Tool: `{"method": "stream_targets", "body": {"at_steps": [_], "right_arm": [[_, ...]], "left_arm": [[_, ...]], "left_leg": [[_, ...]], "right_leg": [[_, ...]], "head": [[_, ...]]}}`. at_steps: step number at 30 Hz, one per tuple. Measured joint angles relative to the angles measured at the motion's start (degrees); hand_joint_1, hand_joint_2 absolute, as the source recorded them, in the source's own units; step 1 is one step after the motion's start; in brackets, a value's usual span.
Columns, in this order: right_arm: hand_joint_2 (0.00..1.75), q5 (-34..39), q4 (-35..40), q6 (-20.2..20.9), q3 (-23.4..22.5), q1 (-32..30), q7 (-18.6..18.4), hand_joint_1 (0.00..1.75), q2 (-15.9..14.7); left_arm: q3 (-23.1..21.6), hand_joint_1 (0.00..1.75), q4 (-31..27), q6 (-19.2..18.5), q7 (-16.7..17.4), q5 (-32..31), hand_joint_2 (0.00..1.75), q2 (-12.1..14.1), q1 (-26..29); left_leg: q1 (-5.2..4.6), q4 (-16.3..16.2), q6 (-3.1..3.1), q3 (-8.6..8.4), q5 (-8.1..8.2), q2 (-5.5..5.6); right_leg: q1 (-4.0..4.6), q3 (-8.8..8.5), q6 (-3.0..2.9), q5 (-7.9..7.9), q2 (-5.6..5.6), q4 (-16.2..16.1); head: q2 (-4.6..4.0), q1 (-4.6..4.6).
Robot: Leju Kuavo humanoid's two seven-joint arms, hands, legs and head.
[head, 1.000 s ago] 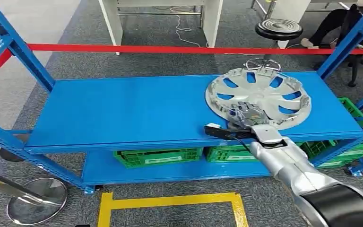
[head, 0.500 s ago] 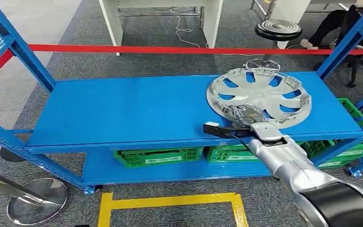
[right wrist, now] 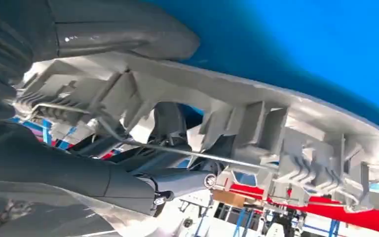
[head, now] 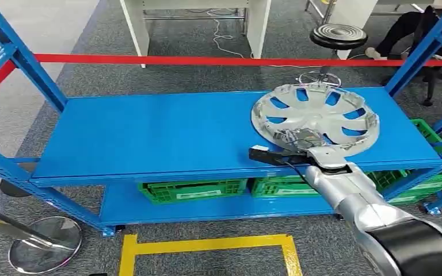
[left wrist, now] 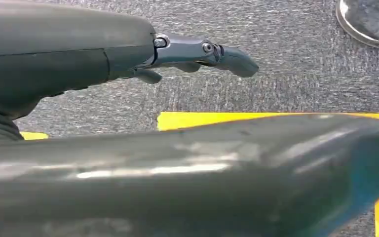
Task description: Take the parts from the cabinet and place them on the table.
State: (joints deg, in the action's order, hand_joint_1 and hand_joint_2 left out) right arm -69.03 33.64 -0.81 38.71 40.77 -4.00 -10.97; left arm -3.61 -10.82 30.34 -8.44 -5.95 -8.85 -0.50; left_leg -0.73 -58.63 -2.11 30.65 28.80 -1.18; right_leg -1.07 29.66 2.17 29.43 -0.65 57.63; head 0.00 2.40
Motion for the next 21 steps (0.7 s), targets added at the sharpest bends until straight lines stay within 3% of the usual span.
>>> {"method": "stream_targets", "body": {"at_steps": [9, 15, 16, 21], "right_arm": [[1.75, 1.1, -0.2, -1.7, 0.0, -0.1, 1.7, 1.75, 0.0], [1.75, 0.8, 3.9, -4.0, 0.0, -2.4, 2.7, 1.75, -2.1], [1.75, 0.8, 5.7, -4.5, 0.0, -3.2, 2.7, 1.75, -2.8], [1.75, 0.4, 12.7, -6.4, -0.2, -5.9, 2.7, 1.75, -5.9]], "left_arm": [[0.5, 0.00, 0.0, 0.6, -1.2, 0.0, 0.00, -0.1, 0.0], [1.6, 0.00, 0.0, 2.1, -6.7, 0.9, 0.00, -0.2, 0.3], [1.9, 0.00, 0.0, 2.6, -7.9, 1.1, 1.75, -0.2, 0.3], [3.0, 0.00, 0.0, 4.2, -11.0, 1.6, 1.75, -0.4, 0.5]], "left_leg": [[0.00, 0.0, 0.01, 0.01, -0.01, 0.00], [0.00, 0.0, 0.00, 0.11, -0.01, 0.00], [-0.01, 0.0, 0.00, 0.16, -0.01, 0.01], [-0.02, 0.0, 0.00, 0.36, 0.00, 0.01]], "right_leg": [[0.00, 0.04, 0.00, -0.02, 0.03, 0.0], [0.00, 0.11, 0.00, -0.02, -0.01, 0.0], [0.00, 0.16, 0.00, -0.02, -0.03, 0.0], [-0.01, 0.36, 0.02, -0.04, -0.01, 0.0]], "head": [[0.00, 0.00], [0.00, 0.02], [0.00, -0.02], [0.00, -0.02]]}}
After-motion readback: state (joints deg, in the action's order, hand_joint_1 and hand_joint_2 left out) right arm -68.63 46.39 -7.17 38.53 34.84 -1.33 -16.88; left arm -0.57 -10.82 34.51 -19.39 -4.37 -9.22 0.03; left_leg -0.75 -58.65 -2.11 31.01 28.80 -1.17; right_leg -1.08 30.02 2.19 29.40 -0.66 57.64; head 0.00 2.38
